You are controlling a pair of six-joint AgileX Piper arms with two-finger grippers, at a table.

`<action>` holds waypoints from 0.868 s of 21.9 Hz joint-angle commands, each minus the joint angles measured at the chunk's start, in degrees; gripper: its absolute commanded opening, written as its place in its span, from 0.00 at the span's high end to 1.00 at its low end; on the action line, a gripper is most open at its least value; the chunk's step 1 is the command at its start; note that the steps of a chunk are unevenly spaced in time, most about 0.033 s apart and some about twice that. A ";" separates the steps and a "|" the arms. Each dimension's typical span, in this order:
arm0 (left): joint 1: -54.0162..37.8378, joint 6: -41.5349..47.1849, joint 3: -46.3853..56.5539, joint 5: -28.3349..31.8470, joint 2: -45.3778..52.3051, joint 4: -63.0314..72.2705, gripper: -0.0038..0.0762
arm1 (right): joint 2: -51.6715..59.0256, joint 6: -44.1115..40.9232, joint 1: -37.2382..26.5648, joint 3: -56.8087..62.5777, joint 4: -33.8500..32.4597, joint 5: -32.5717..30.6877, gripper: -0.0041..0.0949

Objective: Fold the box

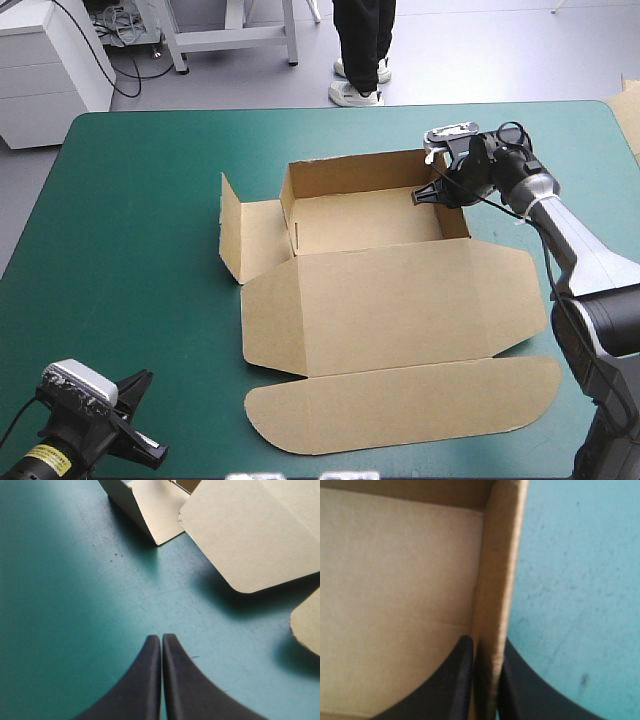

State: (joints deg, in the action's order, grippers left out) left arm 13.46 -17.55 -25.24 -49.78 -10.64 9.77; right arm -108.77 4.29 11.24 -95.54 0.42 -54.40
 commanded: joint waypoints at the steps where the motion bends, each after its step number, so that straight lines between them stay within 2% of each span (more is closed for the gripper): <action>1: -0.14 0.65 -1.39 3.56 -0.64 0.46 0.96 | 2.30 1.13 0.15 -6.41 0.43 -6.57 0.68; 5: -0.14 0.65 -1.39 3.56 -0.64 0.46 0.96 | 2.30 1.13 0.15 -14.20 0.01 -15.99 0.53; 7: -0.14 0.65 -1.39 3.56 -0.64 0.46 0.96 | 3.13 0.77 0.15 -18.07 -1.40 -17.35 0.48; 13: -0.14 0.65 -1.39 3.56 -0.64 0.46 0.96 | 5.33 -1.27 0.15 -19.19 -2.83 -17.35 0.47; 19: -0.14 0.65 -1.39 3.68 -0.64 0.46 0.96 | -2.08 -2.13 0.15 -19.19 -4.32 -17.35 0.48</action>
State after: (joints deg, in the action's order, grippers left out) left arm 13.46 -17.40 -25.20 -49.83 -10.64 9.63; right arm -111.33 2.30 11.40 -113.13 -3.16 -71.45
